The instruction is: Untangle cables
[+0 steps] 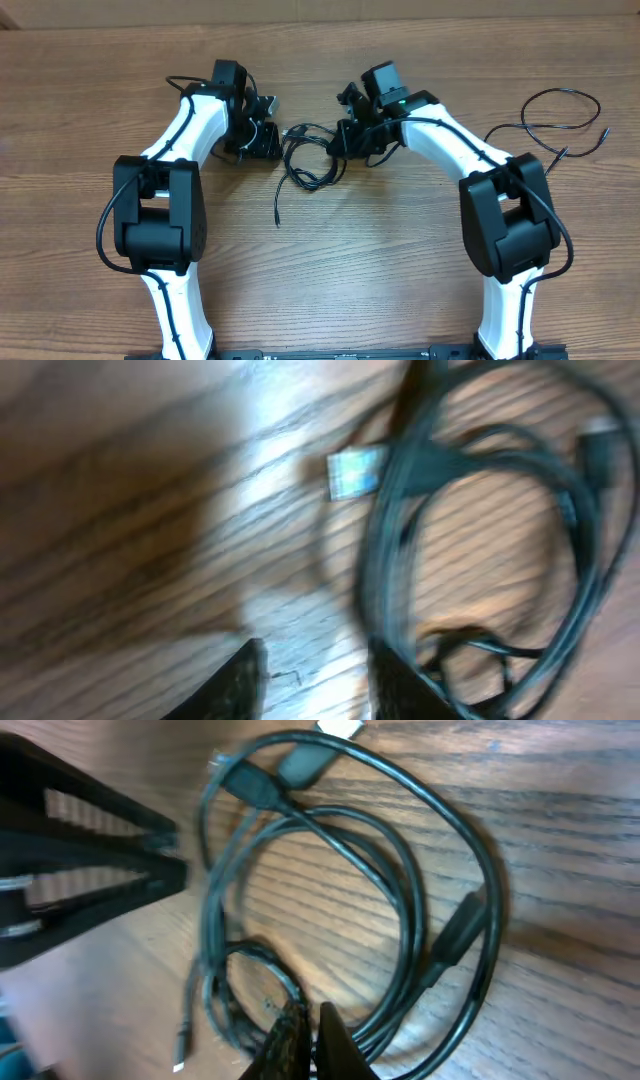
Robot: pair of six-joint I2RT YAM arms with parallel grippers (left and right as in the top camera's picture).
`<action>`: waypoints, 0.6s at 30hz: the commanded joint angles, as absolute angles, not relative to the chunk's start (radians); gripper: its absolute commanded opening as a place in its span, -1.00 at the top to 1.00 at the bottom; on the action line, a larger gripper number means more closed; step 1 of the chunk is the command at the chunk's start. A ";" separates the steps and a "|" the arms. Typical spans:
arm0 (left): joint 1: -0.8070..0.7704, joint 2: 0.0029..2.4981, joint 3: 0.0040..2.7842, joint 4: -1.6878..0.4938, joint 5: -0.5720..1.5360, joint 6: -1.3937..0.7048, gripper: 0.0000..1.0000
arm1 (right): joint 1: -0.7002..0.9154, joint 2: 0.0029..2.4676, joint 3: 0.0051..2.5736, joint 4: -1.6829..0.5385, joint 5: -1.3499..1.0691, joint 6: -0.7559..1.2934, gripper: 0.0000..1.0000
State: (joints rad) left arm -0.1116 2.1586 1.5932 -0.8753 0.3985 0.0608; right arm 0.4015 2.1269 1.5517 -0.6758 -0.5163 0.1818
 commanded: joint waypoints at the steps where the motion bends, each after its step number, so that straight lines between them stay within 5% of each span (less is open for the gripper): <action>1: -0.089 2.171 1.618 -0.894 0.532 0.101 0.03 | 0.442 2.094 1.526 -0.675 -0.388 0.185 0.92; 6: -0.090 2.171 1.617 -0.888 0.551 0.086 0.07 | 0.486 2.101 1.439 -0.648 -0.376 0.358 0.92; 9: -0.092 2.171 1.606 -0.852 0.533 0.056 0.30 | 0.542 2.103 1.365 -0.592 -0.477 0.380 0.92; 18: -0.094 2.171 1.595 -0.834 0.491 -0.003 0.23 | 0.651 2.102 1.363 -0.476 -0.510 0.423 0.92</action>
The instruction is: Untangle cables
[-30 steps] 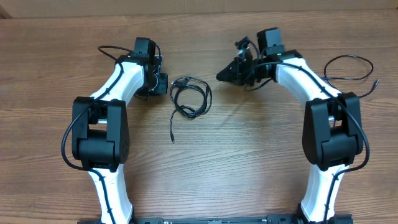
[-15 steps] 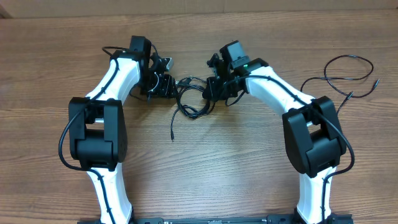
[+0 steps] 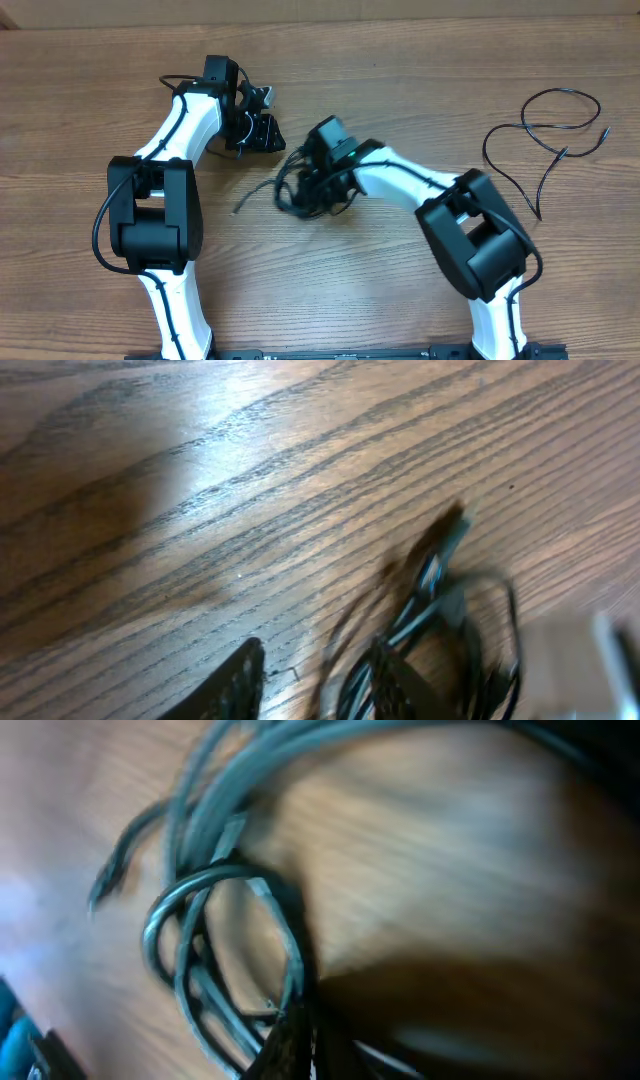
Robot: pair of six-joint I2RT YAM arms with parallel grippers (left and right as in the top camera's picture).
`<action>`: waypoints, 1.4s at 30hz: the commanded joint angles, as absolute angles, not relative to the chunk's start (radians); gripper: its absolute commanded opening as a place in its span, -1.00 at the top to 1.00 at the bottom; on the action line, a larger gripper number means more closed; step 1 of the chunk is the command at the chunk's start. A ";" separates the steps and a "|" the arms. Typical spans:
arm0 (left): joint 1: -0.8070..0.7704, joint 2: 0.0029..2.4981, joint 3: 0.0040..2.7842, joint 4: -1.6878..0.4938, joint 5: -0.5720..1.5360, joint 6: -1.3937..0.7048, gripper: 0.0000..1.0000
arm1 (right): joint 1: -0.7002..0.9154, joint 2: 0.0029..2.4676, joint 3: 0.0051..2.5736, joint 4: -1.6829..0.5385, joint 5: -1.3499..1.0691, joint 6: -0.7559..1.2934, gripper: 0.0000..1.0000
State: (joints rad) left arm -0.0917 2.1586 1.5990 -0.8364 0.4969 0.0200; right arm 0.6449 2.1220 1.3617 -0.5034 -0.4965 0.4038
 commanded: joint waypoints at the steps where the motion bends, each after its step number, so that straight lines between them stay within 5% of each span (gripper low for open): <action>1: -0.094 2.171 1.595 -0.834 0.491 -0.001 0.22 | 0.651 2.102 1.374 -0.480 -0.510 0.422 0.92; 13: -0.107 2.171 1.593 -0.902 0.525 0.228 -0.01 | 0.583 2.073 1.522 -0.796 -0.506 0.332 0.76; 26: -0.228 2.175 1.589 -0.920 0.352 0.292 0.00 | 0.584 2.073 1.504 -0.804 -0.506 0.332 0.54; 30: -0.220 2.199 1.589 -0.915 0.314 0.290 0.28 | 0.584 2.073 1.504 -0.795 -0.506 0.332 0.35; 36: -0.209 2.239 1.589 -0.902 0.310 0.281 0.28 | 0.584 2.073 1.504 -0.788 -0.506 0.332 0.24; 39: -0.209 2.263 1.589 -0.884 0.308 0.281 0.85 | 0.591 2.073 1.504 -0.771 -0.483 0.331 0.19; 42: -0.209 2.262 1.608 -0.893 0.309 0.281 0.91 | 0.611 2.074 1.497 -0.718 -0.476 0.331 0.21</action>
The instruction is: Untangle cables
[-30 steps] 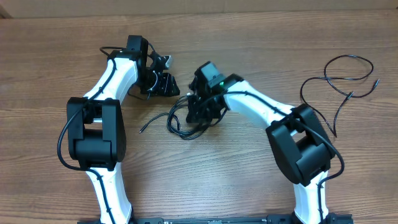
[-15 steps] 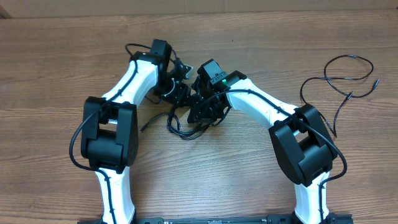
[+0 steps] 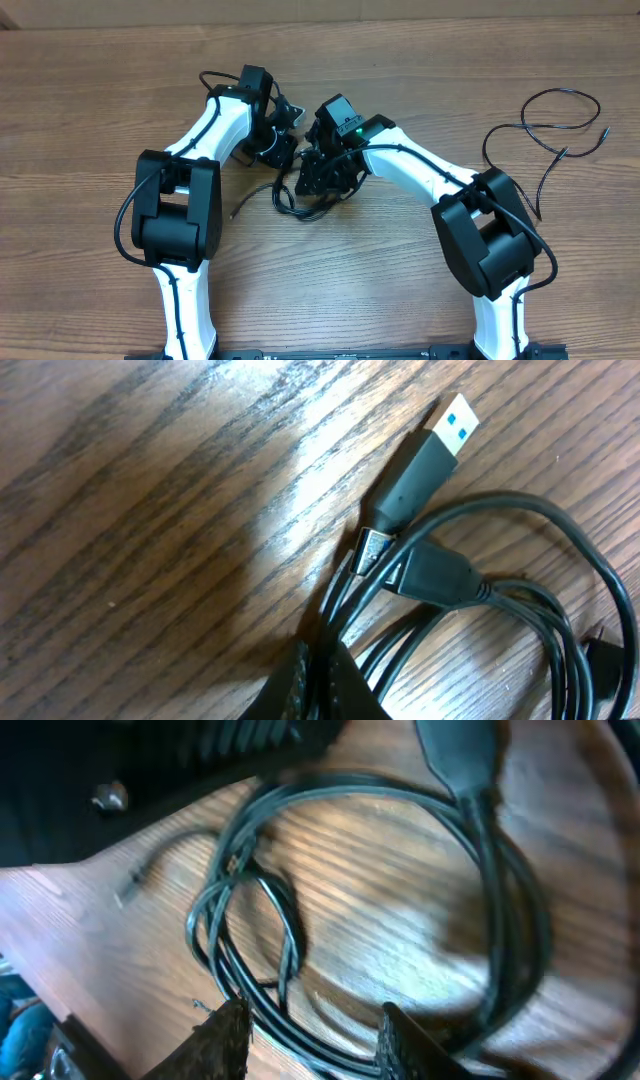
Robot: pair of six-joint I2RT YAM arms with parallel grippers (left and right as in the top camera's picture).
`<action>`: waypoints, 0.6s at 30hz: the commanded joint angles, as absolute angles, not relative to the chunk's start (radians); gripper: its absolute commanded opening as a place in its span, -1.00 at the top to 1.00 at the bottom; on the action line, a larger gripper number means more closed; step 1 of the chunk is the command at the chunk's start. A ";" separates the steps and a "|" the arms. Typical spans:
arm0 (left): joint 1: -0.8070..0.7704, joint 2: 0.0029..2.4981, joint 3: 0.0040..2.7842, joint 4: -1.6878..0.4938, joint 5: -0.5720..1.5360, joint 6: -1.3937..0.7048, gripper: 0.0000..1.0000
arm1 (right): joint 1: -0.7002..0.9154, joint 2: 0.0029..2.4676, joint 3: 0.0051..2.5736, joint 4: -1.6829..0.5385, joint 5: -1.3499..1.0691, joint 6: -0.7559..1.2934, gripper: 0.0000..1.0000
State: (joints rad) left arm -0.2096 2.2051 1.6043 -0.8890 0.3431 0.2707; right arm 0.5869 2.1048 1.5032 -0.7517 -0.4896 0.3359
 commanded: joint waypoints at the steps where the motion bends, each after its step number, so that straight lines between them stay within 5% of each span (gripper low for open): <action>1: -0.209 2.262 1.612 -0.896 0.313 0.281 0.92 | 0.617 2.075 1.497 -0.707 -0.459 0.331 0.22; 9: -0.194 2.262 1.662 -0.951 0.394 0.349 0.92 | 0.669 2.082 1.497 -0.666 -0.202 0.296 0.50; 18: -0.109 2.262 1.690 -1.019 0.709 0.464 0.92 | 0.670 2.088 1.497 -0.663 -0.204 0.158 0.48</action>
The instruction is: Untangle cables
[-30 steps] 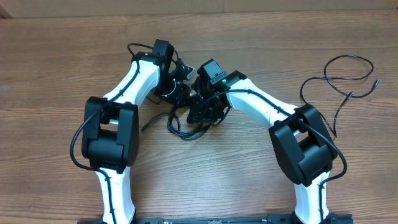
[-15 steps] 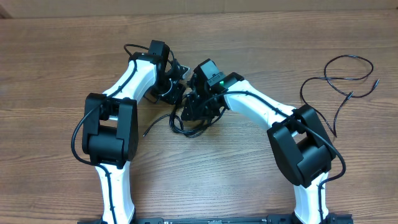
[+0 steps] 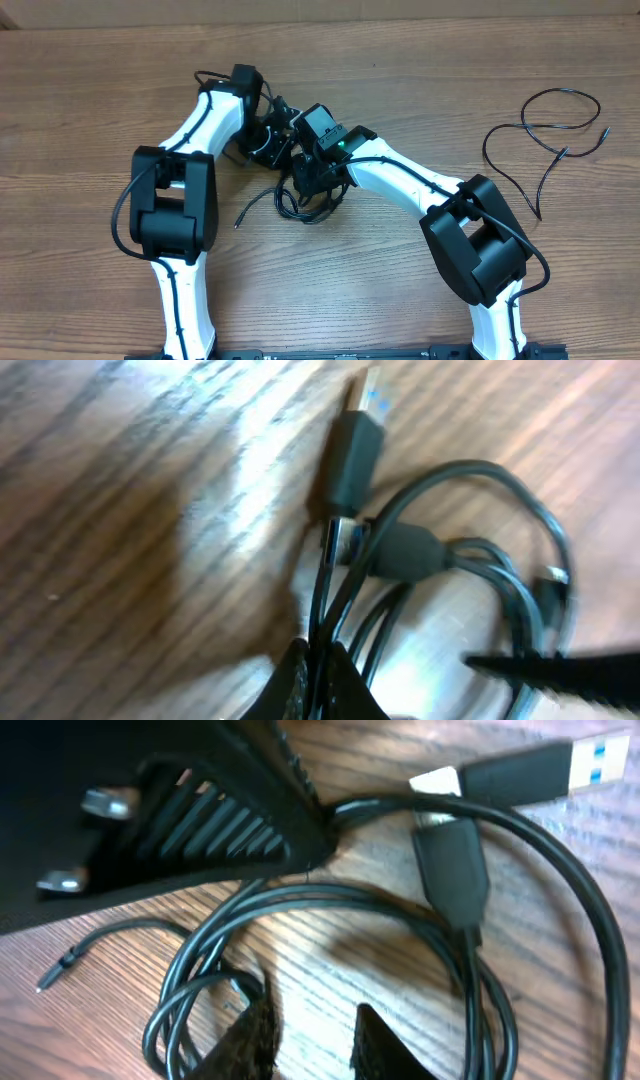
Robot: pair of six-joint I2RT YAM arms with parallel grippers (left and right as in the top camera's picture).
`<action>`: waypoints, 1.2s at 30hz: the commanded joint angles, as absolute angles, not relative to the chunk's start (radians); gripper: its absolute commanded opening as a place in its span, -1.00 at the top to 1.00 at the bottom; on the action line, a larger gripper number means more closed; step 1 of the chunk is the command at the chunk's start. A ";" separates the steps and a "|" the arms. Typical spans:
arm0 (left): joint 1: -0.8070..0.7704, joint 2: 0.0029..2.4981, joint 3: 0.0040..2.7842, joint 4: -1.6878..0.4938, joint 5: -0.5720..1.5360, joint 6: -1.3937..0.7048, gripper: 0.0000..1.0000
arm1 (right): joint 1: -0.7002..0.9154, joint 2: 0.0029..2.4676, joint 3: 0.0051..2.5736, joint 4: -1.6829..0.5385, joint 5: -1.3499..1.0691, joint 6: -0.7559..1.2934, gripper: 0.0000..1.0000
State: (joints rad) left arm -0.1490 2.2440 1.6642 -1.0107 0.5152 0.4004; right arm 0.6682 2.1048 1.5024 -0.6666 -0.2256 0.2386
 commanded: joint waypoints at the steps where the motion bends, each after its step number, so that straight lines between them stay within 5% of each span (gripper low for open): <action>1: -0.098 2.262 1.690 -1.021 0.731 0.464 0.92 | 0.670 2.088 1.497 -0.663 -0.211 0.154 0.48; 32: -0.072 2.262 1.690 -1.093 0.836 0.464 0.92 | 0.673 2.091 1.430 -0.636 -0.313 0.077 0.48; 36: -0.072 2.262 1.690 -1.092 0.836 0.463 0.92 | 0.673 2.091 1.430 -0.629 -0.353 0.077 0.61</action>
